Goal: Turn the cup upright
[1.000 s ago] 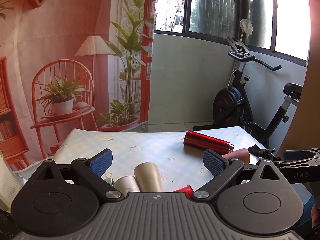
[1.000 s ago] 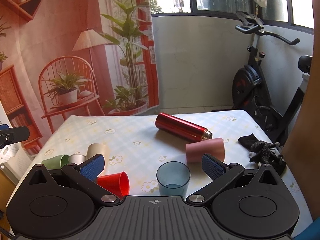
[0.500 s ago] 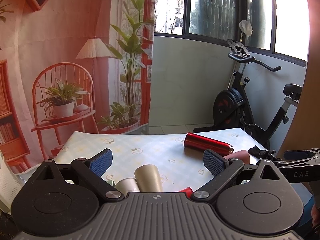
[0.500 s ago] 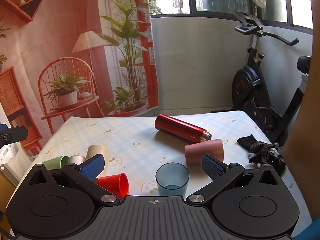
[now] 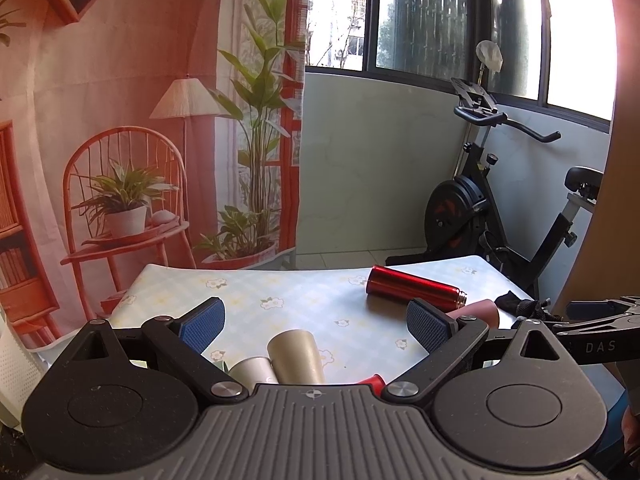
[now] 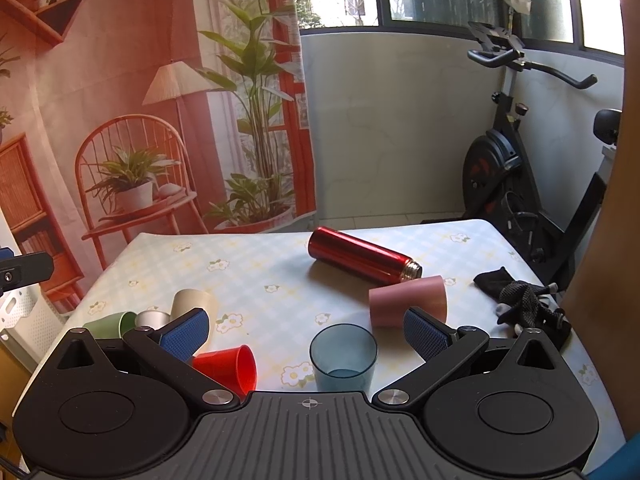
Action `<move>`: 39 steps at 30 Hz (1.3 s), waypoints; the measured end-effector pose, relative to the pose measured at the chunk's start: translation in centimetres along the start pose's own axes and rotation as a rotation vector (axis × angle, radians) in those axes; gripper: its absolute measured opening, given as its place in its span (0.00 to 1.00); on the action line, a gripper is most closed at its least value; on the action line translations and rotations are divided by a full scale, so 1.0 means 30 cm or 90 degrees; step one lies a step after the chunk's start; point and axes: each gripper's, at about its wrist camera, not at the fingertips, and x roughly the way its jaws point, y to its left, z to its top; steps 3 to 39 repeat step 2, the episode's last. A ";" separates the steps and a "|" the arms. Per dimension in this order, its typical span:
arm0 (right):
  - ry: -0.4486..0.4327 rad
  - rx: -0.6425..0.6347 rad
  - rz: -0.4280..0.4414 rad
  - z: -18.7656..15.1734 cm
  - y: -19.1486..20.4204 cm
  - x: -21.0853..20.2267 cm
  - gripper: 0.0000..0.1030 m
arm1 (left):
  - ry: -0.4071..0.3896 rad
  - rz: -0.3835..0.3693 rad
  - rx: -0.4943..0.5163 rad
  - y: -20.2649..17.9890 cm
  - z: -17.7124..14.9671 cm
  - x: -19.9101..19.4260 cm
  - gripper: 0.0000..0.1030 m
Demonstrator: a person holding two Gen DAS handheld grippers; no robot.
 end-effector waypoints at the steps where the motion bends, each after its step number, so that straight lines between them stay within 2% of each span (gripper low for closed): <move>1: 0.000 0.000 0.000 -0.002 0.002 0.001 1.00 | 0.001 -0.001 -0.001 0.000 0.000 0.001 0.96; 39: 0.000 0.000 -0.001 -0.002 0.002 0.002 1.00 | 0.002 -0.001 -0.003 0.001 0.001 0.004 0.96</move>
